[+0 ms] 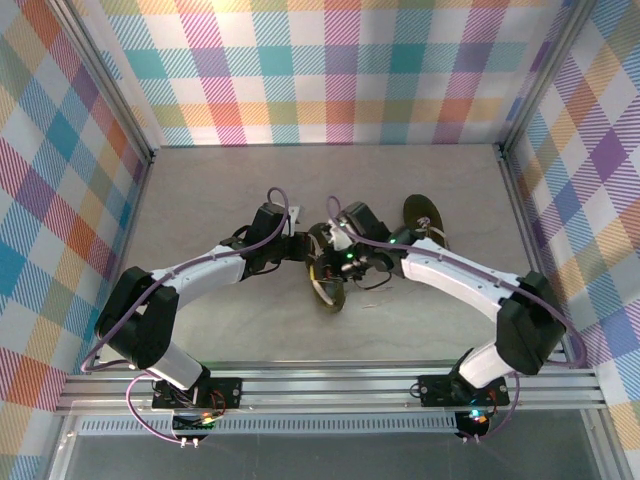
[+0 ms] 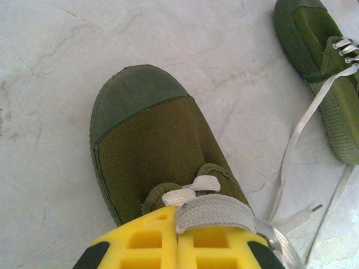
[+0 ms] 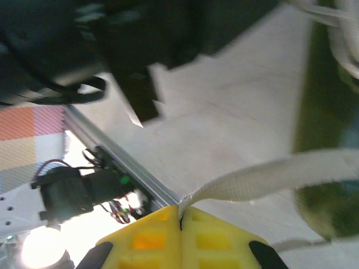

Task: Tie the shoes

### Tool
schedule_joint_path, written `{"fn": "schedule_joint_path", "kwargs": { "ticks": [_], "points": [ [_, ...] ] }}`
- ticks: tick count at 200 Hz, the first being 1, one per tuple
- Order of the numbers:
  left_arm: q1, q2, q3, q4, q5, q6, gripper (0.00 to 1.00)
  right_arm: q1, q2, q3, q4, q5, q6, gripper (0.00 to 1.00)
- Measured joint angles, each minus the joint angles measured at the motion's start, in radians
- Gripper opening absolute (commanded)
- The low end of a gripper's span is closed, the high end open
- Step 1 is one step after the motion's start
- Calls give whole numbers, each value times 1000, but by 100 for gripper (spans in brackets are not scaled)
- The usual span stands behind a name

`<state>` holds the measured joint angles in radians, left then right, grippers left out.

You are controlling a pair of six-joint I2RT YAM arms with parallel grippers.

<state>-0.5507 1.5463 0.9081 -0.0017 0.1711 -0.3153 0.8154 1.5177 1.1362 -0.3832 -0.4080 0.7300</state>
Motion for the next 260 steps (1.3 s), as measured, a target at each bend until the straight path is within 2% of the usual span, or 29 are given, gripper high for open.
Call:
{"fn": "schedule_joint_path", "kwargs": {
  "ticks": [42, 66, 100, 113, 145, 173, 203, 233, 260],
  "points": [
    [21, -7, 0, 1, 1, -19, 0, 73, 42, -86, 326, -13, 110, 0],
    [42, -9, 0, 1, 4, -34, 0, 89, 69, -123, 411, -13, 144, 16],
    [51, -9, -2, -1, 4, -37, 0, 92, 126, -124, 449, 4, 146, 47],
    [52, -9, -2, 2, 9, -36, 0, 92, 126, -126, 425, 37, 127, 53],
    [52, -9, -2, 0, 34, -27, 0, 92, 40, -126, 266, 248, 27, 51],
    [51, -9, -2, 4, 78, -13, 0, 68, -95, -126, 119, 463, -8, 30],
    [40, -9, -2, 6, 122, -3, 0, 8, -125, -125, 56, 528, -5, 21],
    [22, -9, -2, 9, 150, -2, 0, 3, -85, -121, 51, 496, 11, 21],
    [16, -9, -3, 16, 158, -2, 0, -1, -6, -90, 40, 483, 36, 36]
  ]
}}
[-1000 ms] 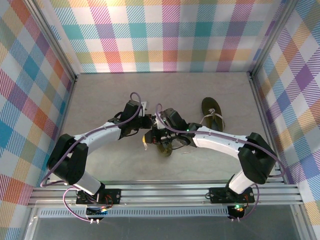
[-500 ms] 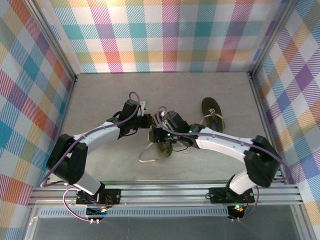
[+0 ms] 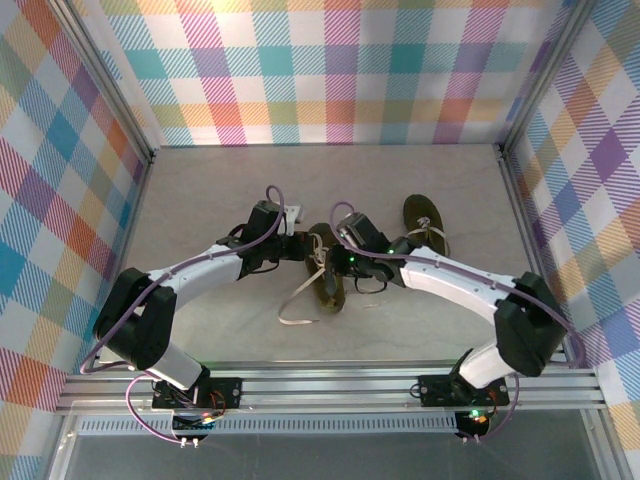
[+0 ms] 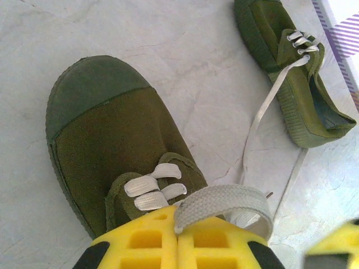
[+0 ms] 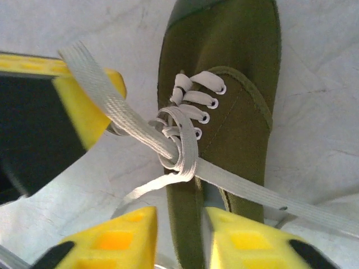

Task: Tie the shoes

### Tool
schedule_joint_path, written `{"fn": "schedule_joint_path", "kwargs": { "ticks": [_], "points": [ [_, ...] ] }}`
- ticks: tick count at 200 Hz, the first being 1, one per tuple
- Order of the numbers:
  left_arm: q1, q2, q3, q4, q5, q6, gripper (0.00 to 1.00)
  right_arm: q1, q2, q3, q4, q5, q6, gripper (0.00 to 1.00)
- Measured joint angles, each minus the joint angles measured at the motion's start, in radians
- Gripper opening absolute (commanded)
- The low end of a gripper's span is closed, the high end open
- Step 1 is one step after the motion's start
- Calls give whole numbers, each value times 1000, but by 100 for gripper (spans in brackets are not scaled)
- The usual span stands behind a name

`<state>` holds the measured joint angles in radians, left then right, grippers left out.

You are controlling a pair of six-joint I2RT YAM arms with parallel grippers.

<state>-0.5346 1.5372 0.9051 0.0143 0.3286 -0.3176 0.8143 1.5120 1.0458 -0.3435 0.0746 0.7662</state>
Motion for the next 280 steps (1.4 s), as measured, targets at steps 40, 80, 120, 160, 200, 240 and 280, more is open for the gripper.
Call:
{"fn": "schedule_joint_path", "kwargs": {
  "ticks": [40, 80, 120, 160, 200, 240, 280],
  "points": [
    [0, 0, -7, 16, 1, 0, 0, -11, 68, 32, 3, -31, 4, 40],
    [0, 0, -11, 22, 3, 0, 0, -25, 110, 70, -11, -14, 5, 36],
    [0, 0, -14, 22, 3, 0, 0, -56, 148, 76, -58, 16, 15, 27],
    [0, 0, -18, 23, 3, 0, 0, -65, 113, 61, -90, 87, 31, 23],
    [0, 0, -18, 22, -8, -12, 0, -66, 66, -5, 31, -26, 7, 44],
    [2, 0, -18, 22, -24, -31, 0, -66, 116, -1, 116, -101, 4, 44],
    [3, 0, -19, 22, -27, -31, 0, -66, 159, 26, 62, -37, 21, 31]
  ]
}}
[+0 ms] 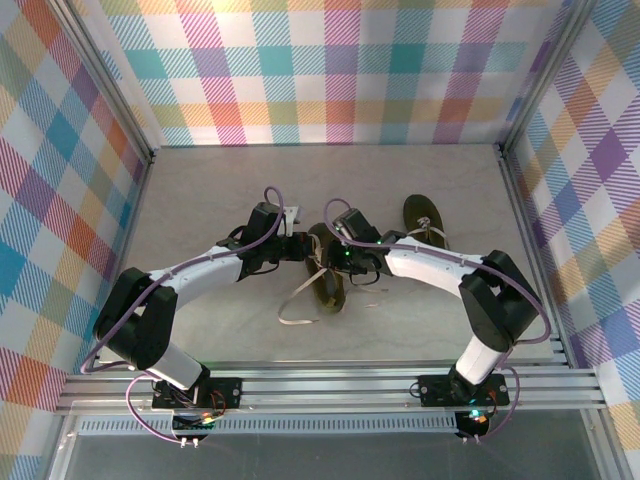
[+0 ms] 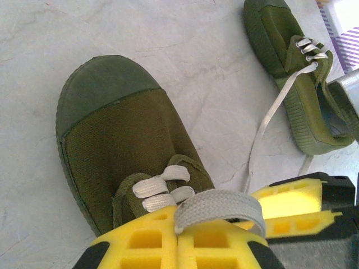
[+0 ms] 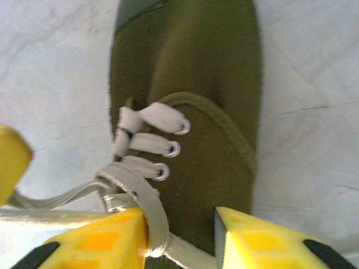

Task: Tie the shoes

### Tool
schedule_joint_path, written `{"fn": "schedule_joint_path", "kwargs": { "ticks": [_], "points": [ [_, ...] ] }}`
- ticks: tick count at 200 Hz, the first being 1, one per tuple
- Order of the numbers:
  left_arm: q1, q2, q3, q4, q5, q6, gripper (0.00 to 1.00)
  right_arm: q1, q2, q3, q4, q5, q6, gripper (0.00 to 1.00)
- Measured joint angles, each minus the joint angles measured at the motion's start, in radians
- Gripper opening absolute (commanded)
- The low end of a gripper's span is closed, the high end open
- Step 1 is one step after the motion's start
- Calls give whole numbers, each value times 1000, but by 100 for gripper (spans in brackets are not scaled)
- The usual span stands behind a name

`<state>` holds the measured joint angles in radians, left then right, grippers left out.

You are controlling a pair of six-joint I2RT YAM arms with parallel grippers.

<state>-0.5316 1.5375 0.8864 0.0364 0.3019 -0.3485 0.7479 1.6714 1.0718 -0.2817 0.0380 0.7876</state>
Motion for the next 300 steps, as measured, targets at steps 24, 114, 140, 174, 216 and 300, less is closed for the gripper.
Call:
{"fn": "schedule_joint_path", "kwargs": {
  "ticks": [24, 114, 140, 174, 216, 300],
  "points": [
    [0, 0, 0, 0, 0, 0, 0, 0, -17, -10, -11, 49, 13, 24],
    [5, 25, -1, 9, 2, -9, 0, 5, -126, -41, 9, 38, -28, 16],
    [10, 27, -1, 22, 5, -22, 0, 12, -108, -32, 47, -53, -17, 13],
    [10, 31, -1, 22, 14, -26, 0, 13, -52, -14, 64, -90, 13, 13],
    [10, 31, -1, 22, 16, -26, 0, 13, -11, 5, 53, -89, 32, 16],
    [10, 31, -2, 22, 15, -26, 0, 13, -10, 14, 25, -53, 44, 24]
  ]
}}
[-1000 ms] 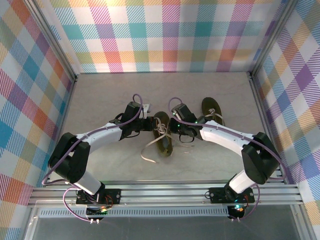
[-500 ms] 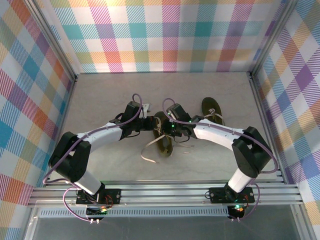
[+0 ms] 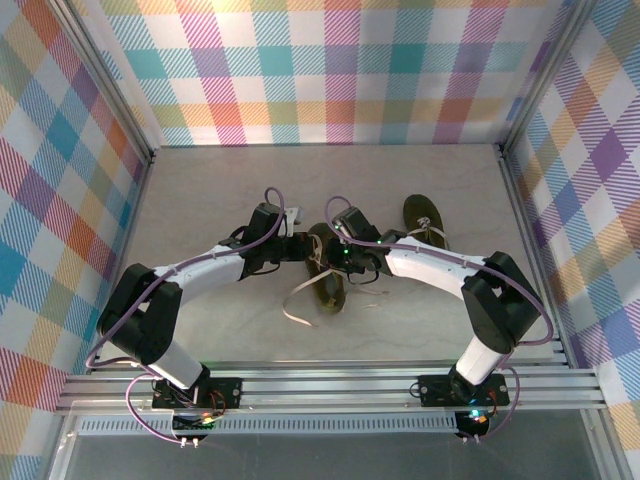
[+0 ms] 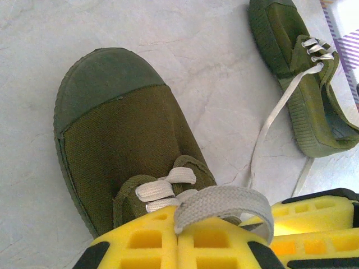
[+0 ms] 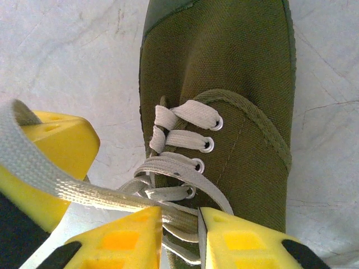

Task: Tie the shoes

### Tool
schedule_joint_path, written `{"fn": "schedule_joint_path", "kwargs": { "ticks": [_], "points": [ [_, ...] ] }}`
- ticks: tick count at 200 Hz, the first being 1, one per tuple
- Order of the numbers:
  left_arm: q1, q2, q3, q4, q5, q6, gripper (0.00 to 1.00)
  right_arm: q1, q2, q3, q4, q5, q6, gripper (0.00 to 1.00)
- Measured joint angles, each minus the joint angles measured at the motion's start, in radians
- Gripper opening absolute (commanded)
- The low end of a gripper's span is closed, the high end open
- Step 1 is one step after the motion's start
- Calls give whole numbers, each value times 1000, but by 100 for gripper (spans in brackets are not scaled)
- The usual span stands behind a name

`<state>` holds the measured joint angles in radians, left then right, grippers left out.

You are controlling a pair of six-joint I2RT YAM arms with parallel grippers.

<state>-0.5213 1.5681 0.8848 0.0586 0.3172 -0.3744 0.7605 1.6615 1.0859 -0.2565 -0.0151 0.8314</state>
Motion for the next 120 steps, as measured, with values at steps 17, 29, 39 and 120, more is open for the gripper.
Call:
{"fn": "schedule_joint_path", "kwargs": {
  "ticks": [17, 29, 39, 120],
  "points": [
    [0, 0, -2, 0, 0, 0, 0, 0, 1, 4, -4, 1, 0, 24],
    [0, 0, -4, 0, 0, 0, 0, 0, 2, 5, -8, 4, 1, 25],
    [0, 0, -6, -1, 0, 0, 0, 0, 7, 8, -15, 7, 3, 25],
    [0, 0, -10, 0, 0, 0, 0, 0, 42, 31, -55, 27, 18, 25]
  ]
}}
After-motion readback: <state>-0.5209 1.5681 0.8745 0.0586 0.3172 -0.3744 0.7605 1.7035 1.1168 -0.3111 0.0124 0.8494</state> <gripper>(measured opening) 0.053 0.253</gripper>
